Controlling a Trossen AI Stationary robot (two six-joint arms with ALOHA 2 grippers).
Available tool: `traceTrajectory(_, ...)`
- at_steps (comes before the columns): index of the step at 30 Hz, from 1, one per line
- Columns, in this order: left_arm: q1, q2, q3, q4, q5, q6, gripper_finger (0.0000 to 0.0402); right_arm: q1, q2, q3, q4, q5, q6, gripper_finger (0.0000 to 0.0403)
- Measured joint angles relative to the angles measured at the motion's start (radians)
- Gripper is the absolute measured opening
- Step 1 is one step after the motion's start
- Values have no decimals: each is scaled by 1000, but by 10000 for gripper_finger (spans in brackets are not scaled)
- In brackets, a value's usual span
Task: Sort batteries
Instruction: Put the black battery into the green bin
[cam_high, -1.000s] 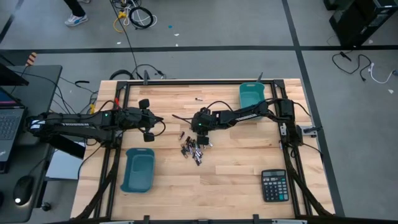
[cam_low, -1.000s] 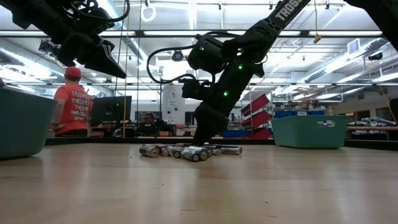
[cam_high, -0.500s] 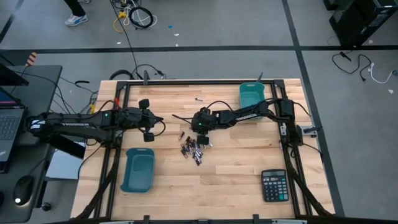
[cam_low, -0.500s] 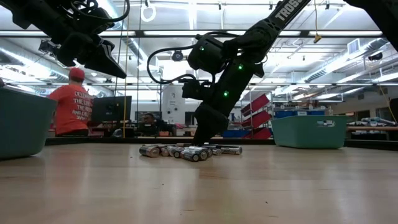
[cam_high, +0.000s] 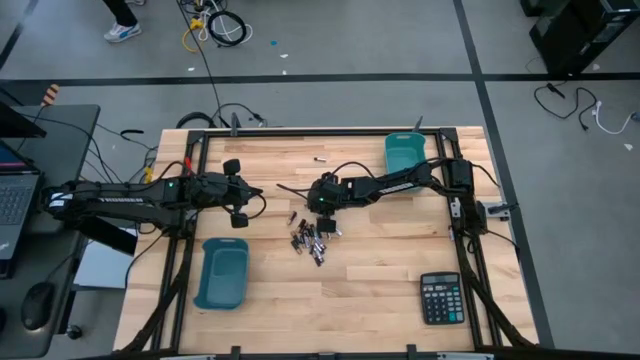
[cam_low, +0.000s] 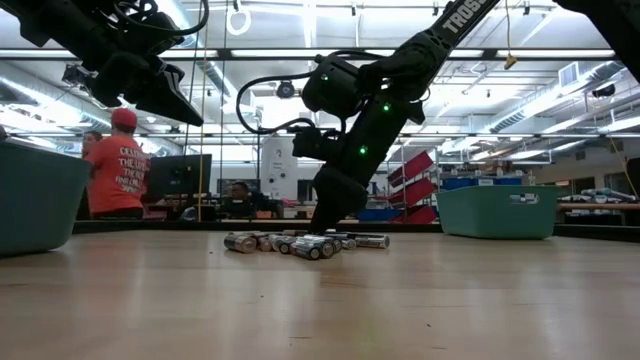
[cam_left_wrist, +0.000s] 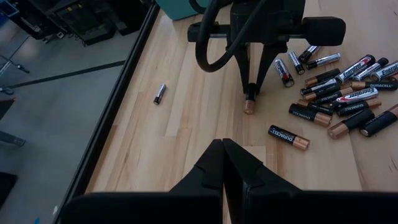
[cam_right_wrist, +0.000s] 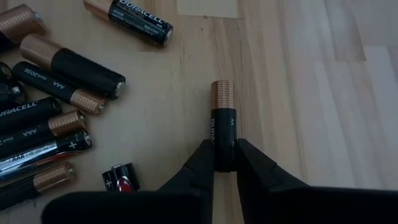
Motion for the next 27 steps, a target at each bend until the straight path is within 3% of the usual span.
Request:
traceTrajectory(15, 0, 0, 0, 0, 0, 0, 2, 0, -6, 0, 2, 6, 12, 39)
traceTrajectory(27, 0, 0, 0, 1, 0, 0, 2, -33, -88, 0, -40, 27, 176, 39)
